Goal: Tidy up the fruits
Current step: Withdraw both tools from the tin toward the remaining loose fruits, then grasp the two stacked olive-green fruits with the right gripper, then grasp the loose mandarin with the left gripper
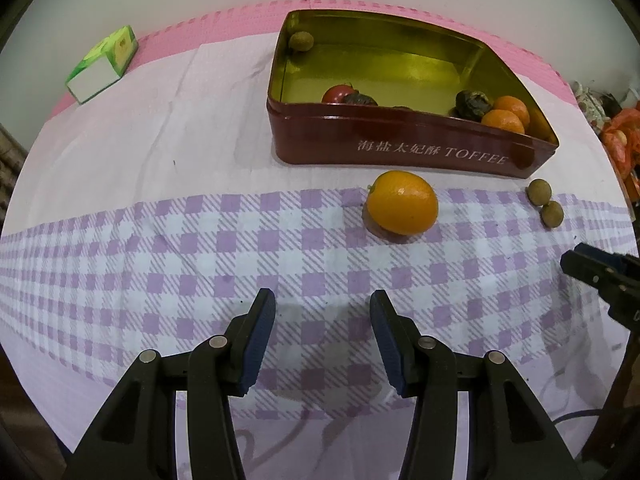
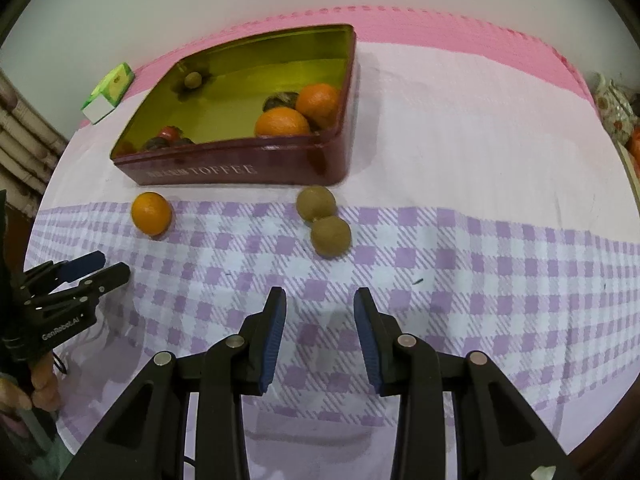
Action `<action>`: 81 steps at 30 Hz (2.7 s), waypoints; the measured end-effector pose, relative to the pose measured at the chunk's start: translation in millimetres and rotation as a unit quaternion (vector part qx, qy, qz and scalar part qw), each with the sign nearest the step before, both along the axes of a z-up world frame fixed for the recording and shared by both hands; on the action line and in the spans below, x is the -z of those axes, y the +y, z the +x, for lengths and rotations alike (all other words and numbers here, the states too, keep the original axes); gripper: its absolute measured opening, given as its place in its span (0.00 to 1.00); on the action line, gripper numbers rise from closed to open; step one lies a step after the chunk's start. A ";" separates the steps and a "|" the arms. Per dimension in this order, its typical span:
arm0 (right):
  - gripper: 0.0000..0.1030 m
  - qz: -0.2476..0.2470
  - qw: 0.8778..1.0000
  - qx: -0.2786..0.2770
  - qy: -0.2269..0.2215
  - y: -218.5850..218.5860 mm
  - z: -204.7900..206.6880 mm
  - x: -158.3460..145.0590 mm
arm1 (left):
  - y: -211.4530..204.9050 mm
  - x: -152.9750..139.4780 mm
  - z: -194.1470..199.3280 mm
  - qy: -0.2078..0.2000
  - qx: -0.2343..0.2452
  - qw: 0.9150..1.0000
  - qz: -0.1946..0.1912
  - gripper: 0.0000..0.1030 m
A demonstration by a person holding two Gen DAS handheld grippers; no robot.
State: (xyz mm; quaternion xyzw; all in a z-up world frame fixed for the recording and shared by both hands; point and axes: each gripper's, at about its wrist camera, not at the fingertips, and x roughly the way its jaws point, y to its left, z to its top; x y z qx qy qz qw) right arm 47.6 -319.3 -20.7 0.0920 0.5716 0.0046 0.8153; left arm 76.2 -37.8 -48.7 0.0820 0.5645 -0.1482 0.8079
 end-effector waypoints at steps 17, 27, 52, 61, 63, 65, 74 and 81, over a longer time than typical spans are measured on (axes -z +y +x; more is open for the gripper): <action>0.33 -0.017 1.000 -0.014 -0.001 3.1 24.3 15.3 | 1.8 5.2 -1.8 -0.005 0.010 1.000 0.006 0.56; 0.35 -0.039 0.999 -0.035 -0.014 9.3 55.3 19.0 | 2.0 6.0 -1.3 -0.007 0.010 1.000 0.005 0.57; 0.23 -0.079 0.995 -0.051 -0.022 26.5 63.0 22.1 | 2.2 6.2 -2.0 -0.010 0.006 1.000 0.002 0.59; 0.23 -0.060 0.998 -0.024 -0.016 22.2 53.4 20.3 | -0.9 2.1 -1.6 -0.021 0.019 1.000 -0.011 0.59; 0.23 -0.055 0.998 -0.019 -0.017 20.3 49.3 20.1 | -4.3 2.0 -2.0 -0.021 0.025 0.999 -0.010 0.59; 0.23 -0.053 0.998 -0.017 -0.019 18.3 45.1 19.8 | -8.4 2.7 -1.9 -0.020 0.032 0.999 -0.008 0.59; 0.23 -0.048 0.999 -0.009 -0.017 8.0 32.7 18.9 | -31.6 3.7 5.0 -0.020 0.043 0.999 -0.011 0.59; 0.23 -0.048 0.999 -0.011 -0.018 9.1 33.0 19.1 | -60.9 4.0 15.5 -0.020 0.057 0.998 -0.022 0.59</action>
